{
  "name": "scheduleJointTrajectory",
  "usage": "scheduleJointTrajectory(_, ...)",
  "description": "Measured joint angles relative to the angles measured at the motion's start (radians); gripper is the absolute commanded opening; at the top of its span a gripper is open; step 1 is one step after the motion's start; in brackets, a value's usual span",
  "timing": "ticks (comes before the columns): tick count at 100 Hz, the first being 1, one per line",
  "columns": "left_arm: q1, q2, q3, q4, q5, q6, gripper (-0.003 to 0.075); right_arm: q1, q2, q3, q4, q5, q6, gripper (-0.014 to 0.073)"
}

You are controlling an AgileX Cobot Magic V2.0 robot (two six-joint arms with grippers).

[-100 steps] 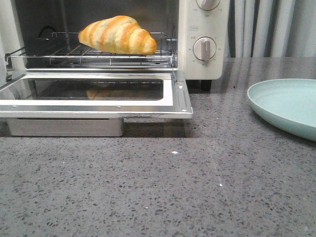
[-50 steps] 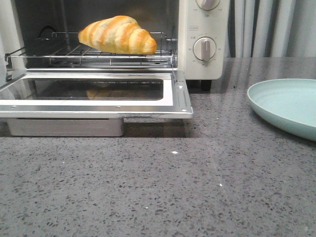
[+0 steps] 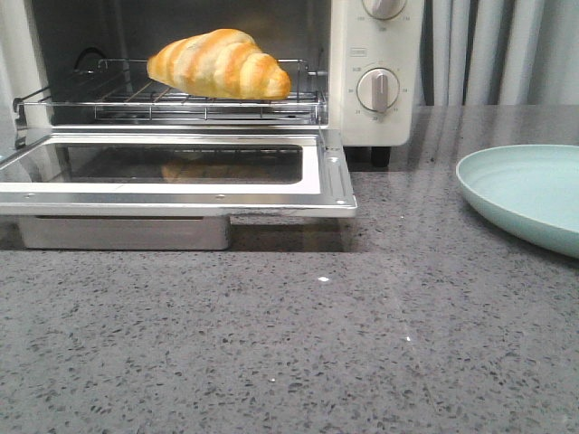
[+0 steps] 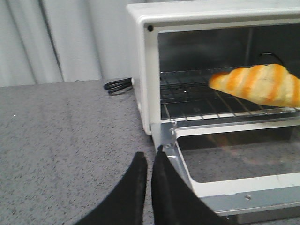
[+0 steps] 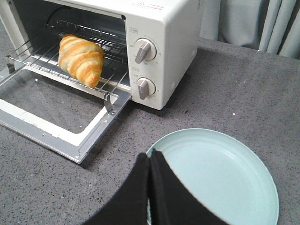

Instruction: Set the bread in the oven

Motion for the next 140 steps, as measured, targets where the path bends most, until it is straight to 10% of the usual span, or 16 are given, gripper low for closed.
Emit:
scheduleJointTrajectory(45,0.152,-0.227,0.284,0.031,-0.086,-0.109,-0.0020,0.000,0.000,0.000,0.000,0.000,0.000,-0.0071)
scheduleJointTrajectory(140,0.152,-0.239,0.284,0.005,-0.093,-0.109,-0.0020,0.000,0.000,0.000,-0.001,0.000,0.000,-0.0071)
